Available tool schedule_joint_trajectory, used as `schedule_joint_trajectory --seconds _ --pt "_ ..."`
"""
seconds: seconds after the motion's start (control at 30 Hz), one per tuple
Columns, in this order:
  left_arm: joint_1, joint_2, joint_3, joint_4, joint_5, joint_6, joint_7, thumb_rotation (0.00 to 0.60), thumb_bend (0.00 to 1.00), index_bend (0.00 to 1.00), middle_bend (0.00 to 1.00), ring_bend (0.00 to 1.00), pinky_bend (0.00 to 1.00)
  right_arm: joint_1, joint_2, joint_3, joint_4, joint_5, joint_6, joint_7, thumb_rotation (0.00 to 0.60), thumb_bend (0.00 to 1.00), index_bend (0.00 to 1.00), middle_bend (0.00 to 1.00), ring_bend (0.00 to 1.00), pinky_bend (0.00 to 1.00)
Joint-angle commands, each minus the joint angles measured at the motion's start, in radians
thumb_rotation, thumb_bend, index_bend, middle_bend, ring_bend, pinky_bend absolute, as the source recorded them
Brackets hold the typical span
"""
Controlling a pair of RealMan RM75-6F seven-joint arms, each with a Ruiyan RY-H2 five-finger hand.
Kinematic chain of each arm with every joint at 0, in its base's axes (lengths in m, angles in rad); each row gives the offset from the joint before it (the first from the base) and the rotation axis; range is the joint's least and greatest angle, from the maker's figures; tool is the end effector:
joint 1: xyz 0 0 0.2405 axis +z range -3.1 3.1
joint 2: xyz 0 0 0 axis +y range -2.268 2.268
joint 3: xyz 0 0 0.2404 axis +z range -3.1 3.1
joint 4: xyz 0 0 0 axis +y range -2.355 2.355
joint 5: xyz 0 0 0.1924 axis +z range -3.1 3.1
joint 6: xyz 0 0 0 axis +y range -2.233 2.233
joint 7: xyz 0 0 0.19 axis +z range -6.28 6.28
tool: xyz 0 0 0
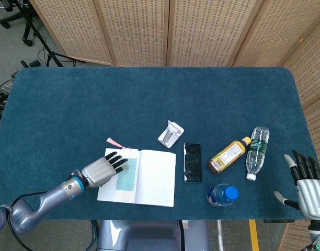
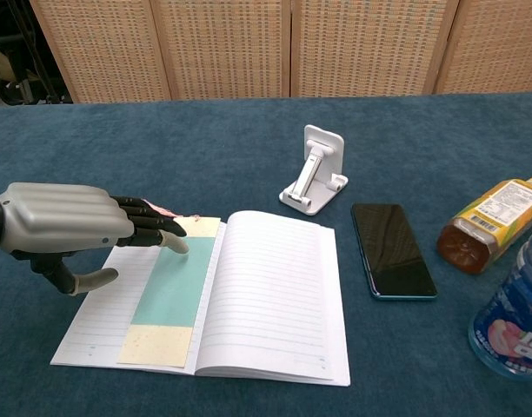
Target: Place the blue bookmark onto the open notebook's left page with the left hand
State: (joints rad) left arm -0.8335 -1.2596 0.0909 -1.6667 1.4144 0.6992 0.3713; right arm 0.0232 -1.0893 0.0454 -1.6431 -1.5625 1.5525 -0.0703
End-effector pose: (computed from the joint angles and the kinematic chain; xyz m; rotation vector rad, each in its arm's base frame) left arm -0.1505 0.2990 -0.0209 -2.4694 -0.5764 -0.5087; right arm -0.2837 -0.2053 0.1806 1.3905 -0.8167 0.8804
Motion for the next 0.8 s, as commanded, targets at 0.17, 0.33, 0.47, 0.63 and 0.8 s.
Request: schedule_joint_trajectory --seconds 0.17,0.33,0.47,0.63,0.8 --pt "0.000 -0.002 0.000 -0.003 0.001 -0.002 0.003 0.600 0.60 0.00 0.00 0.00 0.00 0.000 0.001 0.000 0.000 0.002 0.000 0.001 0.600 0.00 0.00 0.00 0.00 0.00" --pt "0.008 0.001 -0.005 -0.015 0.007 0.018 -0.009 0.600 0.60 0.00 0.00 0.00 0.00 0.000 0.001 0.000 0.001 0.001 -0.001 0.002 0.600 0.00 0.00 0.00 0.00 0.00" --pt "0.041 0.034 -0.019 -0.048 0.003 0.086 -0.047 0.600 0.59 0.00 0.00 0.00 0.00 0.003 0.000 -0.003 0.002 -0.002 -0.008 0.001 0.600 0.00 0.00 0.00 0.00 0.00" --pt "0.125 0.091 -0.026 -0.099 -0.011 0.233 -0.045 0.600 0.53 0.00 0.00 0.00 0.00 0.006 -0.001 -0.002 0.003 0.001 -0.014 0.001 0.600 0.00 0.00 0.00 0.00 0.00" --pt "0.225 0.131 -0.001 -0.146 -0.017 0.358 -0.044 0.600 0.48 0.00 0.00 0.00 0.00 0.011 -0.005 -0.005 0.003 0.000 -0.025 -0.012 0.600 0.00 0.00 0.00 0.00 0.00"
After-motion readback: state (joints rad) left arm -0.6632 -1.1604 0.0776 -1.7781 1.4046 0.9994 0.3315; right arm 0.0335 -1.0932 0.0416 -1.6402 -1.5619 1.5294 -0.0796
